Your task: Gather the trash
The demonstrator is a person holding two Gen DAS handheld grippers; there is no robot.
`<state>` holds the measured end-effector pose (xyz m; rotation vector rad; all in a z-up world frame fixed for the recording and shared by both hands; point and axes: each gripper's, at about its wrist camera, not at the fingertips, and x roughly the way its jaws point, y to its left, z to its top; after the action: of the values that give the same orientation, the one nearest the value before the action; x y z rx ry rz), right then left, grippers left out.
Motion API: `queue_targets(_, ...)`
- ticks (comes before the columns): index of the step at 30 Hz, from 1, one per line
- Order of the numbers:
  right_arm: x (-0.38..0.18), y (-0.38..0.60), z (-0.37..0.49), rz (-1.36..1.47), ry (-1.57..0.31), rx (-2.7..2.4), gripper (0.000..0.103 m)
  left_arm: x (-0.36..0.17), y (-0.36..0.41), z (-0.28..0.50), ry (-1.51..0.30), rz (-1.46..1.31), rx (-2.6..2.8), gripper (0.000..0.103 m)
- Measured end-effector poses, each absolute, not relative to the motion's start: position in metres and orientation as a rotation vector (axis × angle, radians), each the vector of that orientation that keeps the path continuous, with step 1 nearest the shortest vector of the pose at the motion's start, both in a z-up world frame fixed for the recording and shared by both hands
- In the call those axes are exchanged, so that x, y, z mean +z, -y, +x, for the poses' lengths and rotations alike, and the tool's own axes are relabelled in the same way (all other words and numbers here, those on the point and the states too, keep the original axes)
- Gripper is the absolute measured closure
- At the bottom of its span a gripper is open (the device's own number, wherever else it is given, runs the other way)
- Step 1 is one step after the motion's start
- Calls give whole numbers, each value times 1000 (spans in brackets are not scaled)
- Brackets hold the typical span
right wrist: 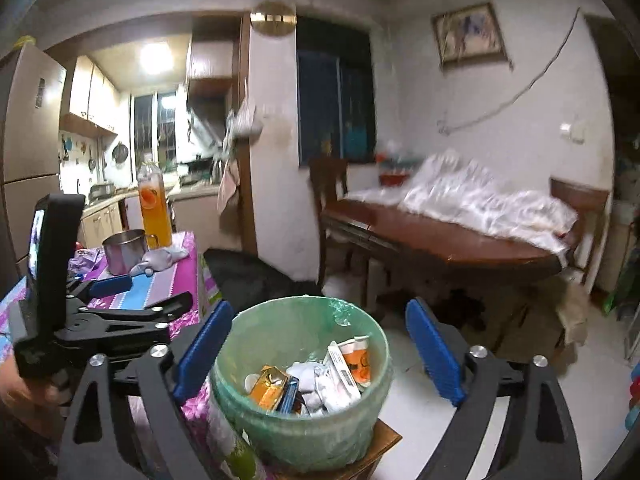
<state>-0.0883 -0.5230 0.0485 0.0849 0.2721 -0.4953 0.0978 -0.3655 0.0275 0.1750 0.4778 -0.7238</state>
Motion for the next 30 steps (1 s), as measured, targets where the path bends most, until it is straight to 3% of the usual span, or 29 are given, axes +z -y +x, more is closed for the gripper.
queue_targets(13, -3, 441, -215, 109, -171, -570, 12, 8, 285, -14, -379, 163, -803, 6)
queue_targets(30, -19, 412, -260, 75, -31, -591, 10, 4, 263, -63, -220, 131, -806, 6)
